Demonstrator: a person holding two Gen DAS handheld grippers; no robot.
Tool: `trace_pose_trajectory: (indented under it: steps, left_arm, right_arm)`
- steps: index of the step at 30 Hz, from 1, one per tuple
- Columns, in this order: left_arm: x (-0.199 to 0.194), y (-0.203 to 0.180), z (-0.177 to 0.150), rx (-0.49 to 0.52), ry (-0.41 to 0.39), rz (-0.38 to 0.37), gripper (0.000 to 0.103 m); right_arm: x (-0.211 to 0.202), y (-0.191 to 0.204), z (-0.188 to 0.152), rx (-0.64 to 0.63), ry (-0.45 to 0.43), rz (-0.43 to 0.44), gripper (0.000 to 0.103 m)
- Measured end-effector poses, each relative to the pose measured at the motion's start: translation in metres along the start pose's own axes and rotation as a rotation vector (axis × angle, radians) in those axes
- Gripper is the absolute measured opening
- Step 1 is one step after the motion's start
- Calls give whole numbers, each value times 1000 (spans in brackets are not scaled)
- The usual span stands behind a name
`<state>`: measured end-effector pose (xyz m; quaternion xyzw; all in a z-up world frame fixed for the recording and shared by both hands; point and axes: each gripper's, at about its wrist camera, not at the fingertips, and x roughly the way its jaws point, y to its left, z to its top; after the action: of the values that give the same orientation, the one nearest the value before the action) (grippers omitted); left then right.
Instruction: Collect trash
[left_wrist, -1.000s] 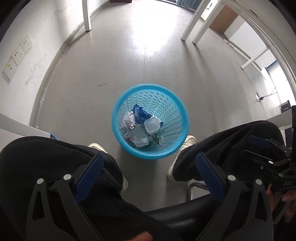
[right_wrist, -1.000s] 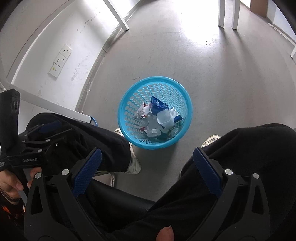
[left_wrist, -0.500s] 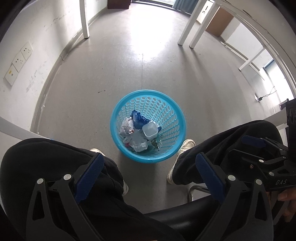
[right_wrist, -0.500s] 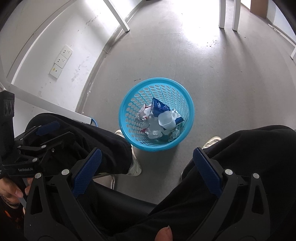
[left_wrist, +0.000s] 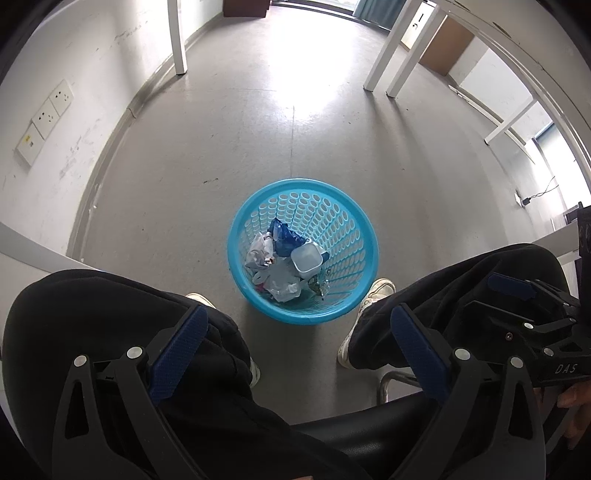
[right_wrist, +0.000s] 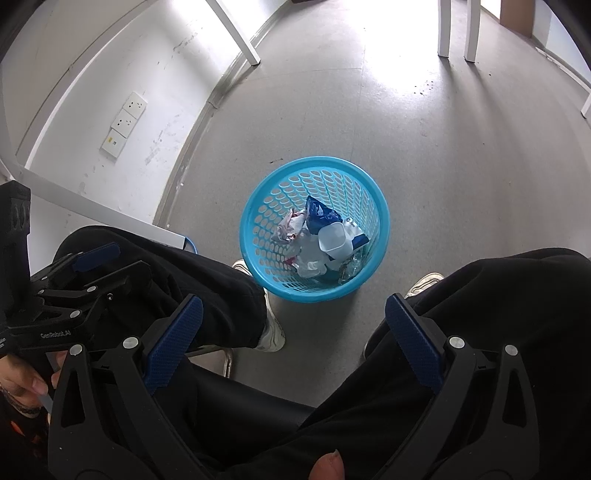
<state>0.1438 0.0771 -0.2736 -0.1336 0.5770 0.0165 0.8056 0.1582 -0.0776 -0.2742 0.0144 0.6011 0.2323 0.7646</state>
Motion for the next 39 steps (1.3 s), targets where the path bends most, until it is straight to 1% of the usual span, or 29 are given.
trace_pose_trajectory:
  steps: [39]
  left_arm:
    - [2, 3, -4, -5, 16, 0, 97]
  right_arm:
    - [1, -3, 0, 3, 3, 12, 95]
